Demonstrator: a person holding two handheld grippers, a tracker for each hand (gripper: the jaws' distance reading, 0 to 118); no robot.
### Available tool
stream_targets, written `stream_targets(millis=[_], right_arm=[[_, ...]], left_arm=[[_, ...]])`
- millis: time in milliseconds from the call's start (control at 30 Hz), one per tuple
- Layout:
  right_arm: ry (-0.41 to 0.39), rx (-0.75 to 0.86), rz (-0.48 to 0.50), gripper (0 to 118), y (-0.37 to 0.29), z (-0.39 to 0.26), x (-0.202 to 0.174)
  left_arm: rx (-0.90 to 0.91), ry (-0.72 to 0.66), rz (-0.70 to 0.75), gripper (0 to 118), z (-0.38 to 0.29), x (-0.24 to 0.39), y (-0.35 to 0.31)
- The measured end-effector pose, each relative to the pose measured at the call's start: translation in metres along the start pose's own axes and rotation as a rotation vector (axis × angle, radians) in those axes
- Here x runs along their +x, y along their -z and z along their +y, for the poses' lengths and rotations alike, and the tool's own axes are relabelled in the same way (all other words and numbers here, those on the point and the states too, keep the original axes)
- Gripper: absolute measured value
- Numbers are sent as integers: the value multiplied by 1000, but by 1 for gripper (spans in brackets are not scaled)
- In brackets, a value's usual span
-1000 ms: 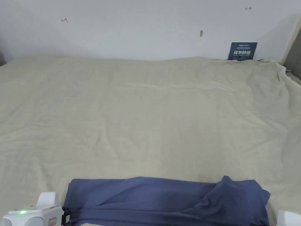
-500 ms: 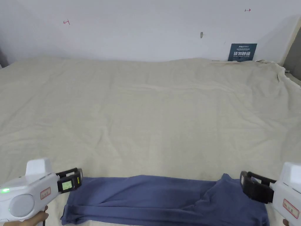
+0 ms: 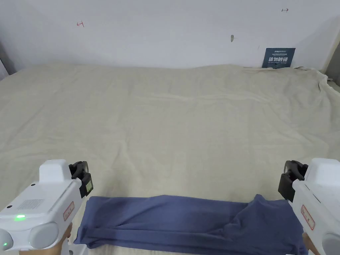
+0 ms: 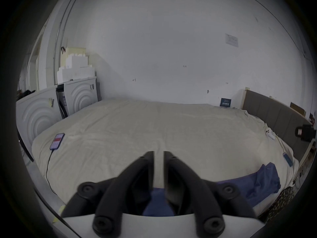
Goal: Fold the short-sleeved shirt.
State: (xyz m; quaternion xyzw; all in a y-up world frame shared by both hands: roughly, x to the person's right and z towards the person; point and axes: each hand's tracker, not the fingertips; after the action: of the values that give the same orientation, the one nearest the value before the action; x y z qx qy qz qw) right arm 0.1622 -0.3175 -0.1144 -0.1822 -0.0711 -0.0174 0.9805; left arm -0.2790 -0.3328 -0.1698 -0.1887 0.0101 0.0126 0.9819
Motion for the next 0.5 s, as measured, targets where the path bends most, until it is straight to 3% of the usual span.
stream_targets(millis=[33,233,500], right_arm=[[-11,8,-6,0,-2,2,-5],[-17,11,12,0,0,2,-2],[-16,-8,19,0,6,2,7]], left_arm=[[-5,6,-7,0,0,0,0],[-87,-26,-61,0,-1,-8,7],[-347,-152,-155,0,-17,-51,49]])
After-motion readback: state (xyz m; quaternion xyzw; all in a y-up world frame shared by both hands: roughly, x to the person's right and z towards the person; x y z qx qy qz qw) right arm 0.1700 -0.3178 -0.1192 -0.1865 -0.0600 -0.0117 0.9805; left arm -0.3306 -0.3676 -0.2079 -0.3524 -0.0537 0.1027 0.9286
